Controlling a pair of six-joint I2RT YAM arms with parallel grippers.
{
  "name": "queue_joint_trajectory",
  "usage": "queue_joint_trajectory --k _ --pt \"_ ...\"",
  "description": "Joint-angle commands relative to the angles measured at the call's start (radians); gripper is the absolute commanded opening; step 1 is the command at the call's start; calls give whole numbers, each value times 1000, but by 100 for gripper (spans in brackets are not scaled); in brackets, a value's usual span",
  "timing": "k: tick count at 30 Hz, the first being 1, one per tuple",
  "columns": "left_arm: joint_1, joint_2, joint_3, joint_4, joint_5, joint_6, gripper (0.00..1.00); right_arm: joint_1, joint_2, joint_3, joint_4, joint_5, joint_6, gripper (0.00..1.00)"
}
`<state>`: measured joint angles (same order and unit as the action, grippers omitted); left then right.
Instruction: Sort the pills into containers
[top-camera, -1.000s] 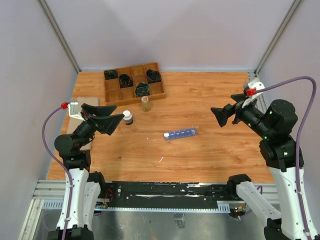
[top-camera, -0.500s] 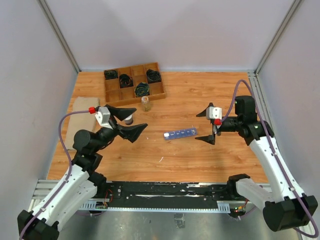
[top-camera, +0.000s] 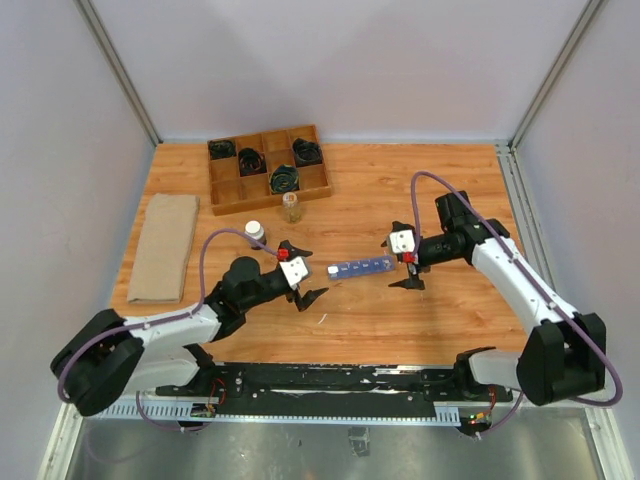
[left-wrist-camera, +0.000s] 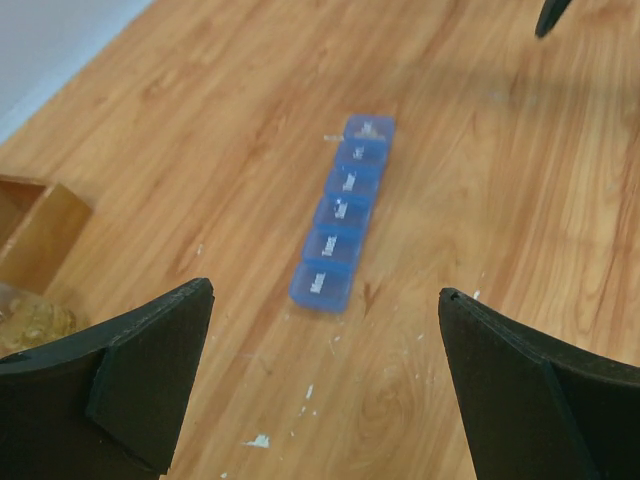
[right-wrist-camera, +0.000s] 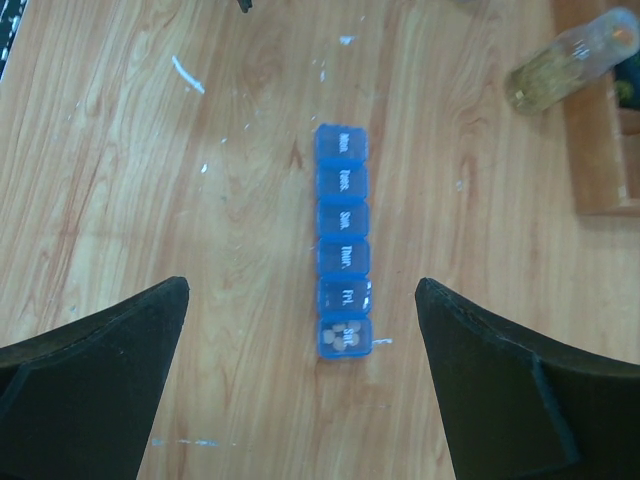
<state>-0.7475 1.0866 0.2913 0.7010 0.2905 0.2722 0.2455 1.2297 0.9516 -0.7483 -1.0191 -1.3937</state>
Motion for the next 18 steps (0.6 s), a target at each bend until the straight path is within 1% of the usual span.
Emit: queue_joint_trajectory --k 1,3,4,7,10,14,16,18 --pt "-1 126 22 155 54 144 99 26 78 37 -75 53 -67 97" --pt "1 220 63 128 55 142 97 48 107 39 -54 95 -46 96" --pt "3 253 83 113 51 138 96 59 122 40 -38 121 -21 100" --pt "10 324 118 88 56 136 95 85 149 50 -27 173 5 99" --pt "22 372 136 91 73 149 93 100 145 49 -26 179 14 99" --pt "37 442 205 2 103 150 89 106 131 41 -24 187 25 99" --pt "37 475 225 -13 109 145 88 106 130 38 -25 188 30 99" --pt "40 497 238 -15 120 138 85 106 130 38 -24 185 40 99"
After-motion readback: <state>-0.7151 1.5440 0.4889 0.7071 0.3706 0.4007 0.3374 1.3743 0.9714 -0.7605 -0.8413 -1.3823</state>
